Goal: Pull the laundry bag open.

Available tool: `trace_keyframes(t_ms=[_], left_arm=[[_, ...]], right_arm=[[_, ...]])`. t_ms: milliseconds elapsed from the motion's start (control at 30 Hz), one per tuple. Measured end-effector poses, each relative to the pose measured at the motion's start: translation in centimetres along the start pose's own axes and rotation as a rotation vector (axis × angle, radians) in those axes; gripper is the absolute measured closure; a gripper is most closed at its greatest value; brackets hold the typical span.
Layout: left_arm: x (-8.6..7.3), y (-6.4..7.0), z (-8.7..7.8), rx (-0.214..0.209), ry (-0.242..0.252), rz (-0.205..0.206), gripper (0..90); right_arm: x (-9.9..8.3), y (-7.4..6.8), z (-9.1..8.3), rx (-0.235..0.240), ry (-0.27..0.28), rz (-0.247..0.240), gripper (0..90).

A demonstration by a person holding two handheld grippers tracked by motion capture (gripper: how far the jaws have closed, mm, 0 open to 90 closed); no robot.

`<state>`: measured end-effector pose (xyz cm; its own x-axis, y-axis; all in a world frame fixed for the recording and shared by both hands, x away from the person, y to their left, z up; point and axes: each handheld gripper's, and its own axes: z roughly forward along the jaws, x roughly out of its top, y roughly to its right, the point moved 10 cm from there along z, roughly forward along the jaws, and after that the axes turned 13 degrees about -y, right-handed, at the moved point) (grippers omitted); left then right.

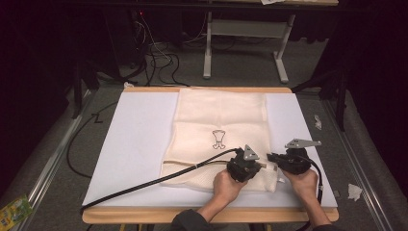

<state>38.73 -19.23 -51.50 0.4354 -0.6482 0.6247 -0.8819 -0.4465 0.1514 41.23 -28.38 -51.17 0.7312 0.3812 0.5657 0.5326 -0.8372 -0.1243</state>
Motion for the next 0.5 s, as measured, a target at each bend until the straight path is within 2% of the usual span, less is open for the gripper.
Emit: trace_keyframes(t_ms=[167, 500], left_arm=[[0.05, -0.11, -0.28, 0.000, 0.003, 0.003, 87.4], [0.15, -0.34, -1.07, 0.027, 0.006, 0.022, 87.4]], right_arm=[[-0.02, 0.07, -0.06, 0.001, 0.001, 0.006, 88.1], [-0.01, 0.27, -0.09, -0.004, 0.005, 0.015, 88.1]])
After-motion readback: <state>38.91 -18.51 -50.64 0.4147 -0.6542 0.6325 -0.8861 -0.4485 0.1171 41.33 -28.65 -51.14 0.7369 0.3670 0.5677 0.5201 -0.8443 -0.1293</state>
